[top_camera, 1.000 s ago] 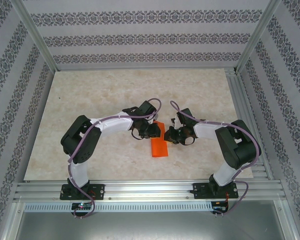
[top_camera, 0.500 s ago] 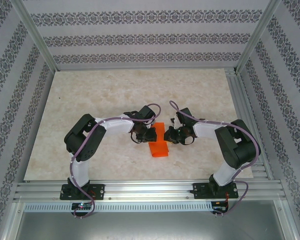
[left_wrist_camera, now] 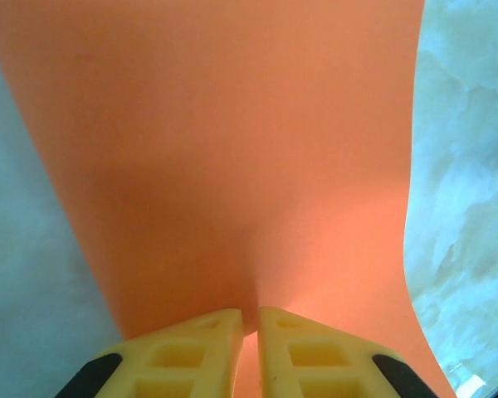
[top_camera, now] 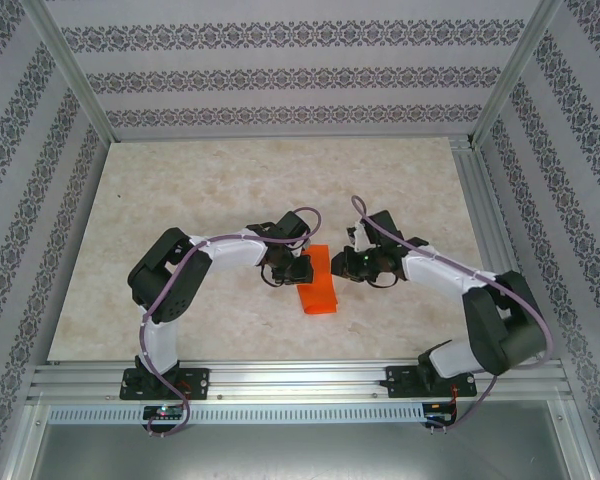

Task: Fold a paper plane with a square sheet of paper (fold left side to right side)
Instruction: Hold the square sheet of paper at the center of the table, then first fold the square sheet of paper in half at the center of the table.

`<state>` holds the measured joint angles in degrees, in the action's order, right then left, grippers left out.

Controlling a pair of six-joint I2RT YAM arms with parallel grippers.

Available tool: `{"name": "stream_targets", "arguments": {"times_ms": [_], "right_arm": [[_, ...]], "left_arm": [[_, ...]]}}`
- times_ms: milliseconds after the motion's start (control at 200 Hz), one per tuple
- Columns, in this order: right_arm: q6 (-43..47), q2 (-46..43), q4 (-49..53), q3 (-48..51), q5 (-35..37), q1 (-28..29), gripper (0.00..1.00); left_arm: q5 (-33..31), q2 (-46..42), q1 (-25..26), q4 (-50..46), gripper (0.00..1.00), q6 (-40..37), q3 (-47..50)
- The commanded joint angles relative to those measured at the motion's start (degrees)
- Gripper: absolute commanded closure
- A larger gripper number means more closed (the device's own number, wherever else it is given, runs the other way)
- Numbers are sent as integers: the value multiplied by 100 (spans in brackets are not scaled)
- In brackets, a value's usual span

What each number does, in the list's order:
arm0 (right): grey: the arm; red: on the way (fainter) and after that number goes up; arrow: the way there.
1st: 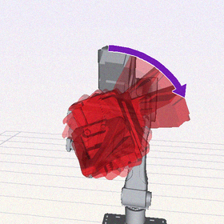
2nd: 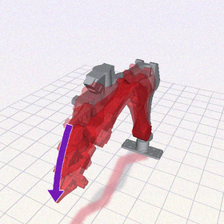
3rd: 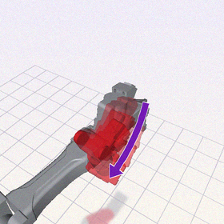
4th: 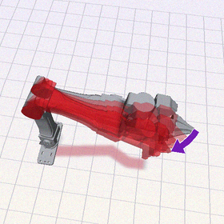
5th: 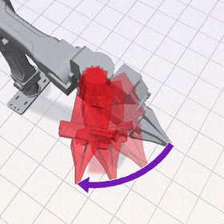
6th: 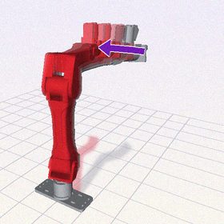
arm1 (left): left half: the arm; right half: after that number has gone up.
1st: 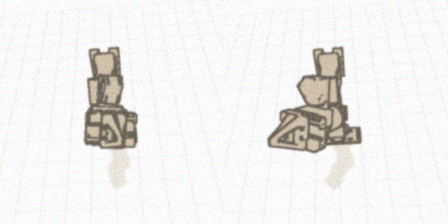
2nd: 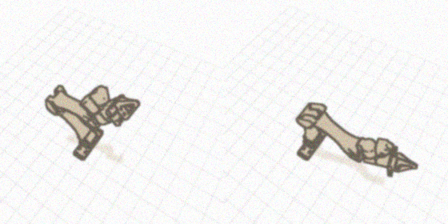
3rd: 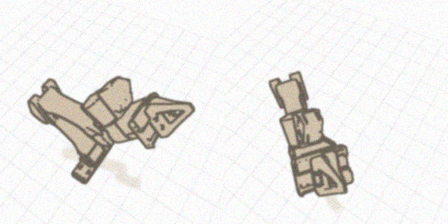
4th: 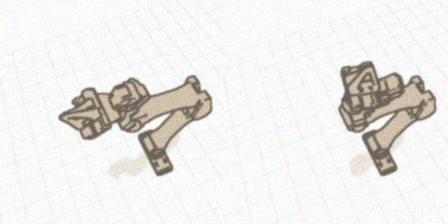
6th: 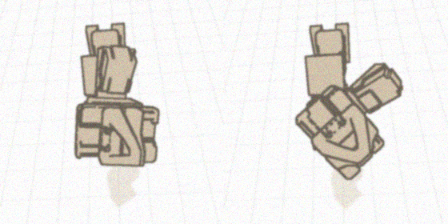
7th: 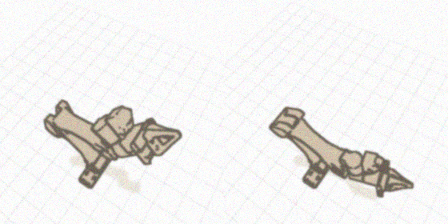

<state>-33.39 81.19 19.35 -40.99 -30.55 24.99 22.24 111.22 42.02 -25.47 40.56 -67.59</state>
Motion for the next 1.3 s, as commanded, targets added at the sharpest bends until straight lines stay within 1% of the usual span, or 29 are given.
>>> {"name": "stream_targets", "arguments": {"times_ms": [0,160,390,634,934,984,1084,1294], "right_arm": [[-436,-296,-128,503,-291,239,83],[-994,-438,-638,840,-338,703,83],[-1067,-12,-782,765,-80,1013,83],[-919,538,-555,699,366,1040,84],[-723,623,-142,693,663,1049,84],[-711,672,-109,722,686,1051,84],[-687,747,-29,774,747,1067,85],[-660,782,96,845,892,1099,85]], "left_arm": [[-213,194,-23,-92,82,-17,263],[-202,196,-18,-63,82,-5,273],[-205,190,-13,-23,82,15,273],[-211,167,-9,-26,82,-2,282],[-216,147,-10,12,82,8,273],[-234,133,-18,22,80,6,245],[-352,124,-76,-106,77,-93,114],[-475,150,-372,-121,77,-273,-9]]}}
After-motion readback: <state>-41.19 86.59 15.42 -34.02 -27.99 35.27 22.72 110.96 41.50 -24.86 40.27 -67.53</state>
